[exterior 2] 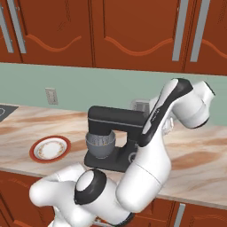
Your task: Add butter and sugar cubes to the stand mixer bowl and then turn on the stand mixer to begin making frosting.
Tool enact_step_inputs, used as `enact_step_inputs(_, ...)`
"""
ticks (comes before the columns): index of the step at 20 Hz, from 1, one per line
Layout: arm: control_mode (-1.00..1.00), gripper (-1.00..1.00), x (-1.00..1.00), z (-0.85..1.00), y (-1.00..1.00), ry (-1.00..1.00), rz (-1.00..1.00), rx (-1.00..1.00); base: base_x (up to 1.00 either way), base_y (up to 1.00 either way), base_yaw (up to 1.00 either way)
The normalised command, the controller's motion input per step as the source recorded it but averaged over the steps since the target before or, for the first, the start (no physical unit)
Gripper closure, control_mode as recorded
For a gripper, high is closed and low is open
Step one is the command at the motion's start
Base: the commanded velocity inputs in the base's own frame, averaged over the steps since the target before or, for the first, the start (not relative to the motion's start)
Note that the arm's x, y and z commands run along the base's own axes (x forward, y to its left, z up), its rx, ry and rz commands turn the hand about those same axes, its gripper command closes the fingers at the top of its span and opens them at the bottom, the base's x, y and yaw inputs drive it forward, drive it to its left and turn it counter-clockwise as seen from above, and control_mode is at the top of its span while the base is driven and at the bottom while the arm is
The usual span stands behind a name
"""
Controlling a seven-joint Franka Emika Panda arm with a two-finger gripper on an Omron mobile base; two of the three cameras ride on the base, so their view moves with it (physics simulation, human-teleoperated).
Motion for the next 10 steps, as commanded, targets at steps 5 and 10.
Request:
enact_step_inputs(5,-1.0,-1.0,-0.87,-0.03,-0.15,-0.1,-0.06,0.0,0.0,0.0,0.0)
enact_step_inputs(10,-1.0,-1.0,-0.97,-0.23,0.0,-0.21,-0.1,0.04,0.0,0.0,0.0)
